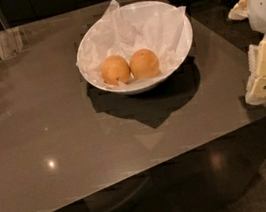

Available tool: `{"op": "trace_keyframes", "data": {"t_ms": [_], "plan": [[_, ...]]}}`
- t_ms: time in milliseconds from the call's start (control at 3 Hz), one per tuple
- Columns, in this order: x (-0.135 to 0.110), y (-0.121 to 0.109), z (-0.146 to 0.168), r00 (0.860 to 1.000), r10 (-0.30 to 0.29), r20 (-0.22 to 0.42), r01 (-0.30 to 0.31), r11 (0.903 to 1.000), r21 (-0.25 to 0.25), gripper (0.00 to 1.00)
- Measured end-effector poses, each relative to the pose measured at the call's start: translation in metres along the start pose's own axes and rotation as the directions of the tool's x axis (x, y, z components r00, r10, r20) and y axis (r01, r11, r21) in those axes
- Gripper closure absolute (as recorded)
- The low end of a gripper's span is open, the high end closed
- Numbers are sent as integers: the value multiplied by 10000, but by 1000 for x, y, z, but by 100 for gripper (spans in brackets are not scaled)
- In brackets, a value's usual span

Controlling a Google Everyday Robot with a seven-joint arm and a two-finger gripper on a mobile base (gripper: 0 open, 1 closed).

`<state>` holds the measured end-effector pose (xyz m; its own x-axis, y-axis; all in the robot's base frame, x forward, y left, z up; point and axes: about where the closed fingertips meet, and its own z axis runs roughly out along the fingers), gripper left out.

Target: Pick orange from white bowl

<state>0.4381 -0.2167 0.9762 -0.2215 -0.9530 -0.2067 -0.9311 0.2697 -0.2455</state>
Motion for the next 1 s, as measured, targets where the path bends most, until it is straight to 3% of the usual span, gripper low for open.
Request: {"op": "trace_keyframes", "data": {"t_ms": [333, 667, 1000], "plan": [[0, 0, 0, 10000, 0, 1, 0, 10000, 0, 0], [-9, -14, -4, 9999, -73, 145, 73, 10000, 13, 0], [-29, -44, -7, 9972, 79, 738, -89, 9999, 131, 0]]}}
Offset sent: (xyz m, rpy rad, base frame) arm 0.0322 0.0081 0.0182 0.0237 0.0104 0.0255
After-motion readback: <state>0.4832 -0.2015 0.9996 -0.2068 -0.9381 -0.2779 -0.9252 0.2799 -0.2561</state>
